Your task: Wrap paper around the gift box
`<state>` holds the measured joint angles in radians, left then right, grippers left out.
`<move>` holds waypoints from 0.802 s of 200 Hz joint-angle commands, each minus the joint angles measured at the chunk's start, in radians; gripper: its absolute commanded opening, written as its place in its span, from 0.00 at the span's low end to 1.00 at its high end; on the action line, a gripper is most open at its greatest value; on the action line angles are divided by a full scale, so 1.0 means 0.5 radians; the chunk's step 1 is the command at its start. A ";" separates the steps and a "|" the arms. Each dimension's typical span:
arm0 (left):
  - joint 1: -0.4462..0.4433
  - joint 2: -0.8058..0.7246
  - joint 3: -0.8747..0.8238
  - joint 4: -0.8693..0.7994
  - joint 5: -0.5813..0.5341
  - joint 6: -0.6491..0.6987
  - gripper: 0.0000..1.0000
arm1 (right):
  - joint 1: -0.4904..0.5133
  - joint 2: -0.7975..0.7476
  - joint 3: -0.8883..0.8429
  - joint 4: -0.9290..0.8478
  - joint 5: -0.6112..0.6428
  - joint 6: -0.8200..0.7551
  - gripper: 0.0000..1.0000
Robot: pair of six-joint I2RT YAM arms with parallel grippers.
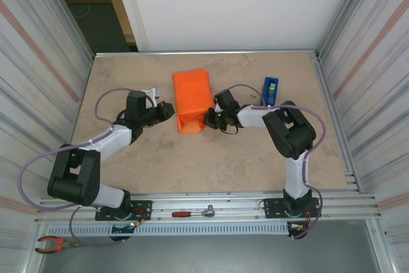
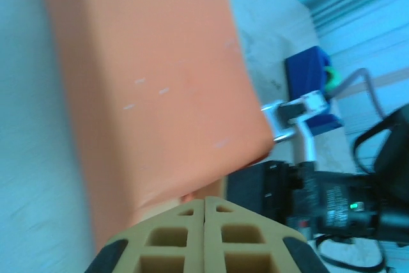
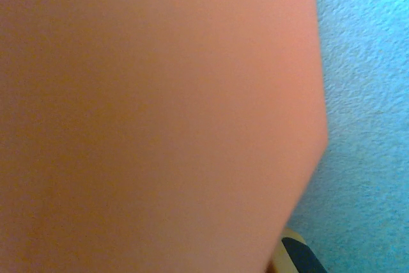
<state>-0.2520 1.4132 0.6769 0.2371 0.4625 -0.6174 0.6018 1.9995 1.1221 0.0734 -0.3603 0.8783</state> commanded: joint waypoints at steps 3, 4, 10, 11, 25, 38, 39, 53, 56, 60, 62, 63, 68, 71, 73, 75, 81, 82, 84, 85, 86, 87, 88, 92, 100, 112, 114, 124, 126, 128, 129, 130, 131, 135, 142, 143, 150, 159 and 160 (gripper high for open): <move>0.067 0.023 -0.101 -0.123 -0.051 0.015 0.03 | 0.014 0.011 -0.019 -0.039 0.011 -0.054 0.00; 0.068 0.025 -0.102 -0.124 -0.052 0.019 0.03 | 0.012 0.012 -0.019 -0.038 0.012 -0.054 0.00; 0.068 0.062 -0.101 -0.123 -0.049 0.035 0.02 | 0.013 0.015 -0.017 -0.042 0.009 -0.054 0.00; 0.068 0.068 -0.098 -0.122 -0.045 0.037 0.02 | 0.014 0.014 -0.017 -0.044 0.009 -0.054 0.00; 0.065 0.159 -0.096 -0.065 0.006 0.052 0.02 | 0.014 0.014 -0.017 -0.050 0.010 -0.060 0.00; 0.064 0.203 -0.124 0.030 0.034 0.030 0.04 | 0.013 0.011 -0.017 -0.055 0.007 -0.062 0.00; 0.064 0.202 -0.128 0.040 0.036 0.028 0.04 | 0.014 0.011 -0.018 -0.055 0.006 -0.063 0.00; 0.062 0.186 -0.182 0.155 0.058 -0.014 0.10 | 0.012 0.008 -0.021 -0.060 0.007 -0.061 0.00; 0.059 0.180 -0.191 0.184 0.066 -0.025 0.12 | 0.014 0.005 -0.020 -0.061 0.008 -0.061 0.00; 0.058 0.170 -0.208 0.214 0.080 -0.032 0.14 | 0.016 0.005 -0.021 -0.063 0.008 -0.063 0.00; 0.055 0.165 -0.215 0.238 0.085 -0.037 0.15 | 0.017 0.003 -0.023 -0.061 0.009 -0.063 0.00; 0.054 0.163 -0.220 0.245 0.088 -0.038 0.16 | 0.016 0.002 -0.023 -0.061 0.010 -0.063 0.00; 0.048 0.150 -0.235 0.284 0.097 -0.047 0.18 | 0.017 0.003 -0.024 -0.063 0.007 -0.062 0.00; 0.043 0.143 -0.242 0.299 0.099 -0.050 0.20 | 0.020 0.002 -0.021 -0.061 0.008 -0.061 0.00; 0.039 0.139 -0.244 0.304 0.097 -0.050 0.20 | 0.020 0.002 -0.022 -0.063 0.009 -0.061 0.00; 0.034 0.134 -0.247 0.307 0.098 -0.050 0.21 | 0.020 -0.001 -0.024 -0.061 0.009 -0.060 0.00; 0.020 0.123 -0.252 0.317 0.093 -0.048 0.23 | 0.022 0.000 -0.023 -0.065 0.006 -0.062 0.00; 0.017 0.123 -0.252 0.317 0.090 -0.048 0.24 | 0.021 0.002 -0.023 -0.065 0.008 -0.063 0.00; 0.009 0.120 -0.252 0.317 0.086 -0.048 0.24 | 0.023 0.003 -0.023 -0.064 0.005 -0.062 0.00; 0.008 0.118 -0.251 0.314 0.085 -0.048 0.24 | 0.022 0.002 -0.023 -0.064 0.004 -0.063 0.00; 0.006 0.117 -0.250 0.313 0.080 -0.046 0.24 | 0.023 0.003 -0.021 -0.064 0.003 -0.061 0.00; 0.002 0.116 -0.250 0.307 0.076 -0.047 0.25 | 0.023 0.002 -0.021 -0.064 0.005 -0.062 0.00; -0.002 0.116 -0.248 0.302 0.074 -0.047 0.25 | 0.023 0.002 -0.022 -0.064 0.004 -0.063 0.00; -0.016 0.118 -0.240 0.277 0.052 -0.042 0.25 | 0.026 0.003 -0.024 -0.064 0.002 -0.062 0.00; -0.041 0.130 -0.206 0.184 0.004 -0.027 0.24 | 0.028 0.000 -0.025 -0.064 0.003 -0.061 0.00; -0.066 0.165 -0.168 0.093 -0.052 -0.002 0.22 | 0.030 0.004 -0.027 -0.064 0.000 -0.064 0.00; -0.071 0.171 -0.167 0.084 -0.065 -0.002 0.22 | 0.027 0.004 -0.027 -0.064 0.001 -0.063 0.00; -0.076 0.203 -0.142 0.014 -0.121 -0.010 0.18 | 0.032 0.001 -0.029 -0.064 -0.001 -0.065 0.00; -0.077 0.210 -0.138 0.001 -0.129 -0.013 0.18 | 0.030 0.002 -0.029 -0.066 -0.001 -0.064 0.00; -0.078 0.217 -0.136 -0.003 -0.132 -0.016 0.18 | 0.030 -0.001 -0.031 -0.065 -0.002 -0.066 0.00; -0.078 0.220 -0.136 -0.004 -0.133 -0.016 0.18 | 0.031 -0.001 -0.032 -0.065 -0.001 -0.066 0.00; -0.079 0.223 -0.136 -0.004 -0.133 -0.017 0.18 | 0.031 -0.001 -0.032 -0.065 -0.001 -0.066 0.00; -0.079 0.226 -0.137 0.000 -0.133 -0.018 0.18 | 0.031 -0.001 -0.030 -0.064 -0.001 -0.066 0.00; -0.079 0.233 -0.147 0.025 -0.134 -0.023 0.18 | 0.028 -0.001 -0.031 -0.066 -0.001 -0.064 0.00; -0.084 0.235 -0.180 0.101 -0.133 -0.038 0.20 | 0.028 -0.003 -0.037 -0.064 -0.001 -0.065 0.00; -0.085 0.234 -0.186 0.114 -0.133 -0.041 0.20 | 0.028 -0.004 -0.036 -0.064 -0.001 -0.066 0.00; -0.089 0.217 -0.215 0.167 -0.153 -0.057 0.22 | 0.030 -0.004 -0.039 -0.066 -0.003 -0.067 0.00; -0.097 0.193 -0.241 0.192 -0.180 -0.059 0.26 | 0.031 -0.004 -0.041 -0.066 -0.004 -0.067 0.00; -0.100 0.190 -0.242 0.194 -0.181 -0.058 0.26 | 0.031 -0.004 -0.041 -0.066 -0.004 -0.067 0.00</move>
<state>-0.2913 1.5188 0.5781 0.2920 0.4210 -0.6369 0.6090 1.9995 1.1210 0.0669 -0.3607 0.8776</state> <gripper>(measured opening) 0.223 0.058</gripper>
